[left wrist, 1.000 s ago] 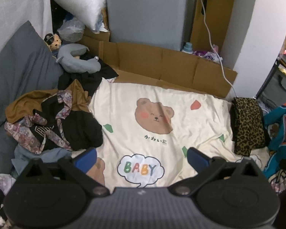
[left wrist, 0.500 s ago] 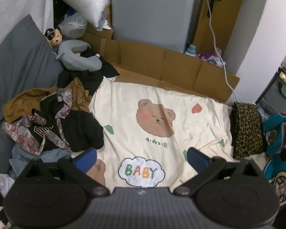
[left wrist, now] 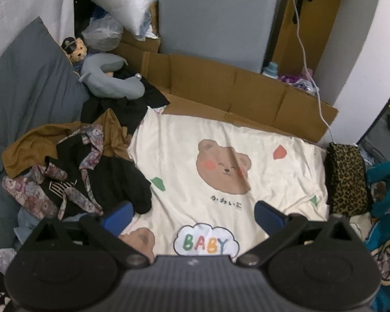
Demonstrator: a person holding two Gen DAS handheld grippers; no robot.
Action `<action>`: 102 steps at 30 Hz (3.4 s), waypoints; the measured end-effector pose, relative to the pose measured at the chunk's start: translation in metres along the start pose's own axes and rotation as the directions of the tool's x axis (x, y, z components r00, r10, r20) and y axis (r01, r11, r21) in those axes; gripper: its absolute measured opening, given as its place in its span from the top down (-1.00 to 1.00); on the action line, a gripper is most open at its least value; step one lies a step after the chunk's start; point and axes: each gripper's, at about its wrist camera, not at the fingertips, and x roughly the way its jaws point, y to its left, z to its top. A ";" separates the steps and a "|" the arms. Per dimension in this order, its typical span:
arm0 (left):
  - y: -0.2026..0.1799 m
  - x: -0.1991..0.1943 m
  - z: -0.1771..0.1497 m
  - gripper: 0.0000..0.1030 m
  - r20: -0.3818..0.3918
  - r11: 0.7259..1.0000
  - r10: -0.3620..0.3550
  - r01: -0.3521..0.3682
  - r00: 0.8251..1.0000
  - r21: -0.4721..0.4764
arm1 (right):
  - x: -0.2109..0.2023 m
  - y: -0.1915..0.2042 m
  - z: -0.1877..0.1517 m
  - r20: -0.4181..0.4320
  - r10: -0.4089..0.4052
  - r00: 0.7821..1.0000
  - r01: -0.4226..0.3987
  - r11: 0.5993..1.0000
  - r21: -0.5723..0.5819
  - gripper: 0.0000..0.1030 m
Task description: Fold clothes
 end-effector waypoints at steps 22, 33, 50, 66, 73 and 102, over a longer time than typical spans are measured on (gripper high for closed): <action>0.104 0.088 -0.007 -0.86 0.049 0.996 0.076 -0.073 0.996 -0.057 | 0.118 0.006 -0.024 -0.003 0.086 0.996 -0.086 0.996 0.013 -0.96; 0.155 0.174 -0.049 -0.57 0.039 0.984 0.132 -0.126 0.991 -0.130 | 0.192 0.022 -0.053 -0.011 0.140 0.990 -0.140 0.990 -0.012 -0.60; 0.204 0.264 -0.082 -0.31 0.018 0.967 0.130 -0.123 0.991 -0.224 | 0.249 0.055 -0.077 -0.070 0.180 0.981 -0.185 0.980 -0.073 -0.52; 0.219 0.336 -0.104 -0.16 -0.063 0.940 0.060 -0.078 0.996 -0.332 | 0.329 0.105 -0.093 -0.181 0.303 0.936 -0.319 0.945 -0.067 -0.54; 0.215 0.324 -0.103 0.54 -0.037 0.939 0.063 -0.072 0.997 -0.335 | 0.339 0.119 -0.098 -0.197 0.316 0.928 -0.336 0.939 -0.078 -0.54; 0.157 0.221 -0.026 0.68 0.253 0.928 -0.285 0.332 0.925 -0.168 | 0.401 0.259 -0.076 -0.101 0.577 0.810 -0.585 0.807 -0.083 -0.54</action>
